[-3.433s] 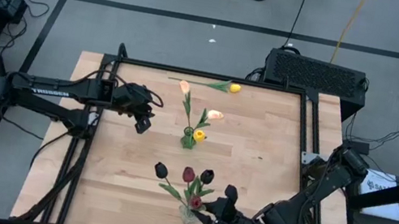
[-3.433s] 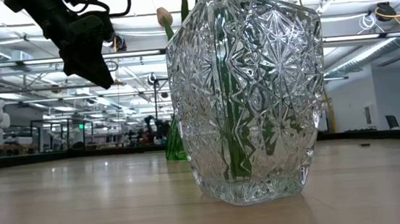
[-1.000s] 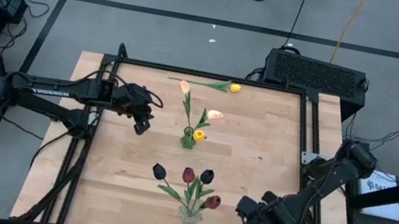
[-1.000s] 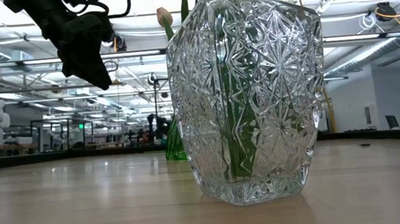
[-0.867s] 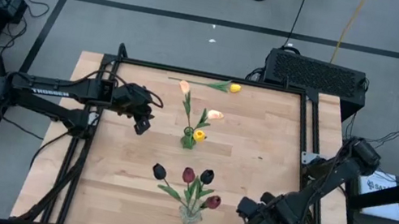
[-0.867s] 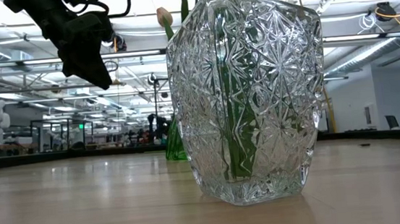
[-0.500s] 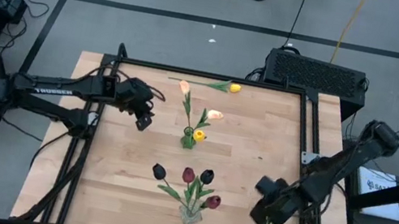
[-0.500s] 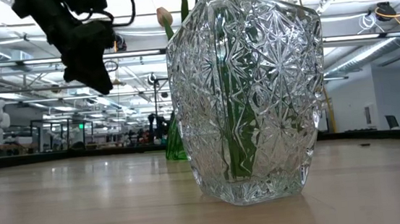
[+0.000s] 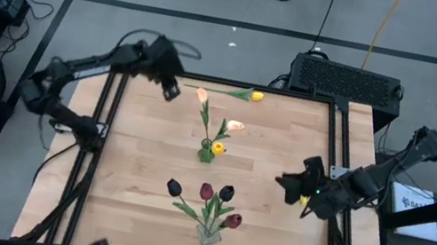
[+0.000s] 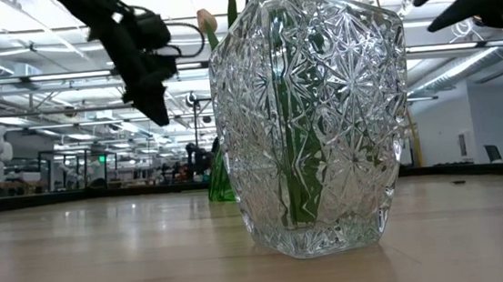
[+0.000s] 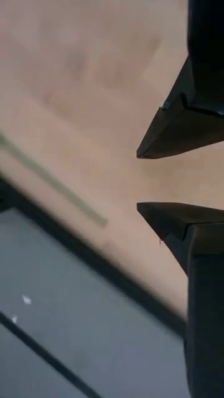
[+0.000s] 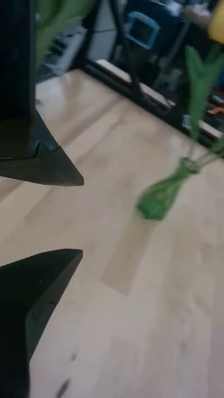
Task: Sort flowers into vase by color
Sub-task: Put the yellow flower into the green vase
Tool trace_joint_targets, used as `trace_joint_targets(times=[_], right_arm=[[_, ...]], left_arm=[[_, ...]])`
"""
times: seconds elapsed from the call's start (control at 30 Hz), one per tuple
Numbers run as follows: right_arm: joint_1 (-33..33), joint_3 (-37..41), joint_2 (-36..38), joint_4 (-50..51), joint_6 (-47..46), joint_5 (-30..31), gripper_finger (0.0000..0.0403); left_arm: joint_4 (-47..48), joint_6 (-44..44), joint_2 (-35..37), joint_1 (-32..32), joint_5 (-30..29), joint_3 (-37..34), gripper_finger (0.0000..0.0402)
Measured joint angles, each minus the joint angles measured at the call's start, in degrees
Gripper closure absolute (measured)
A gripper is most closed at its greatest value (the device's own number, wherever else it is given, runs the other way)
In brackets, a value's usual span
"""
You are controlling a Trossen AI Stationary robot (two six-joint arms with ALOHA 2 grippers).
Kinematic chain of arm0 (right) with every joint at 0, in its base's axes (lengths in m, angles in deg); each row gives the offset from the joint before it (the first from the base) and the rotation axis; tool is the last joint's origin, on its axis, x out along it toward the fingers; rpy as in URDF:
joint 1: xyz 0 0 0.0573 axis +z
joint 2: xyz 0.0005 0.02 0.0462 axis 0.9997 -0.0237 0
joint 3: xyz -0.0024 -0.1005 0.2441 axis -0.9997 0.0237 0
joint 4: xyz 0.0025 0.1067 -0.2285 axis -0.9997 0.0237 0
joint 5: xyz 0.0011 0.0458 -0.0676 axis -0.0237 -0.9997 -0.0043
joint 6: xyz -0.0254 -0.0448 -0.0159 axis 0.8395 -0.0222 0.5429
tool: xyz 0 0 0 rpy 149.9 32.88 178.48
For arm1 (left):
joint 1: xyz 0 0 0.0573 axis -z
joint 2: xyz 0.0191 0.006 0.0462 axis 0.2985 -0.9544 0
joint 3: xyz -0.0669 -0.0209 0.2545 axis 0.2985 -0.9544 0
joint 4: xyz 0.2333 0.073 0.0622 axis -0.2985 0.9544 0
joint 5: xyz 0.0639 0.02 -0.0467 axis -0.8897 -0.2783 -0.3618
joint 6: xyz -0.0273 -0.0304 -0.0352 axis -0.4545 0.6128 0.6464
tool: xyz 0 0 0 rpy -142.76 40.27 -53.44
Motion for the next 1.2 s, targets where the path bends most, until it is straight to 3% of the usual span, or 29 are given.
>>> trace_joint_targets(times=[0.23, 0.53, 0.83, 1.2], right_arm=[[-4.7, 0.0, -1.1, -1.3, -0.1, 1.0, 0.0234], [-7.7, 0.0, -2.8, -2.0, -1.6, 0.7, 0.0234], [-8.6, 0.0, -2.8, -2.2, -4.4, 0.6, 0.0234], [-8.6, 0.0, -2.8, -3.8, -4.7, 0.6, 0.0234]], left_arm=[[0.1, -12.7, -13.8, -6.9, 3.2, 11.4, 0.027], [0.3, -20.0, -27.1, -4.7, 8.2, 24.0, 0.027], [0.2, -20.1, -38.8, -1.8, 16.3, 33.2, 0.027], [0.4, -20.1, -47.5, 2.4, 15.0, 37.2, 0.027]])
